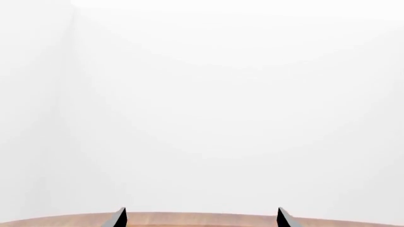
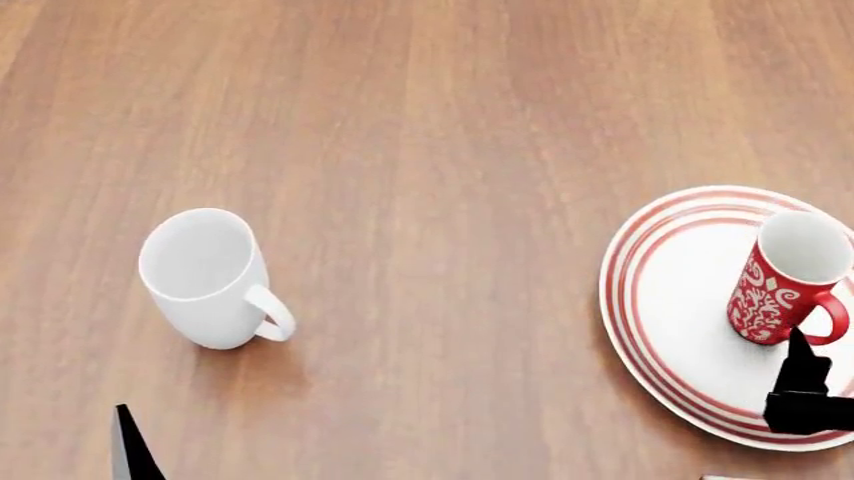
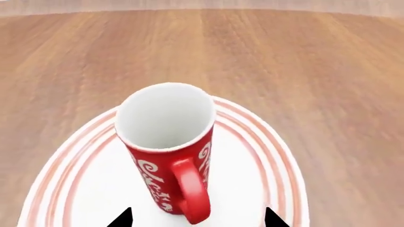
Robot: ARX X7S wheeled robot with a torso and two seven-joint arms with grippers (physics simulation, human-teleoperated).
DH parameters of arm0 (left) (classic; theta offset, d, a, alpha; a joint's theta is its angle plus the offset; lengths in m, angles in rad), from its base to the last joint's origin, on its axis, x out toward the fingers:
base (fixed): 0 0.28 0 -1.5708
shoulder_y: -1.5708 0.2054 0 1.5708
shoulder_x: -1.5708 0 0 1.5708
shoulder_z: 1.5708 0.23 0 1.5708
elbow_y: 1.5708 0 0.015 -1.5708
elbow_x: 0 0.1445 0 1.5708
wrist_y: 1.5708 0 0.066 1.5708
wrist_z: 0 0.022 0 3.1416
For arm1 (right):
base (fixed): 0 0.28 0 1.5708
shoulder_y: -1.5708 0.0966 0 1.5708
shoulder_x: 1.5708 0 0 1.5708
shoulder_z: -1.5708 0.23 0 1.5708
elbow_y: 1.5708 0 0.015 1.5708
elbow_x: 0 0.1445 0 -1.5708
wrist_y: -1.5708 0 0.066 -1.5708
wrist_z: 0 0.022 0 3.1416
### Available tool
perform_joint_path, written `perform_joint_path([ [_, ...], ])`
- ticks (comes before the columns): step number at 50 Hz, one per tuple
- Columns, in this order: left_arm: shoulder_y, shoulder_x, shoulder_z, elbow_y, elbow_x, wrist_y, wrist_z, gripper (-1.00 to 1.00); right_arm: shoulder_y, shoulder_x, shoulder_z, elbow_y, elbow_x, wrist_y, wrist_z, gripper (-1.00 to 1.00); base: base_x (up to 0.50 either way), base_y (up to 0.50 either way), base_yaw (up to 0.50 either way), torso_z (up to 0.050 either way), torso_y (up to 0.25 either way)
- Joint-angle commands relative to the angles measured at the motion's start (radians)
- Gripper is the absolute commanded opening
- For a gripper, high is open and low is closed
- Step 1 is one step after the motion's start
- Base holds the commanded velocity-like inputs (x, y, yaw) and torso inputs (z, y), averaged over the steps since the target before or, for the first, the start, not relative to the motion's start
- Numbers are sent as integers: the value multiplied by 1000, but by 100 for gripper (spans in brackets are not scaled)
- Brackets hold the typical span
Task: Pick up the red mug and put it on the plate
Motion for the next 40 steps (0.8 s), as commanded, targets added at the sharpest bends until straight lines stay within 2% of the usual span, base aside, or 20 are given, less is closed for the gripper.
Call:
perform_joint_path([
  [1, 3, 0, -6, 1, 4, 0, 0, 100, -64, 55, 2, -183, 21, 24, 20, 100, 0, 0, 0, 0, 0],
  [40, 9, 0, -22, 10, 18, 0, 0, 100, -177, 187, 35, -605, 62, -3, 40, 100, 0, 0, 0, 0, 0],
])
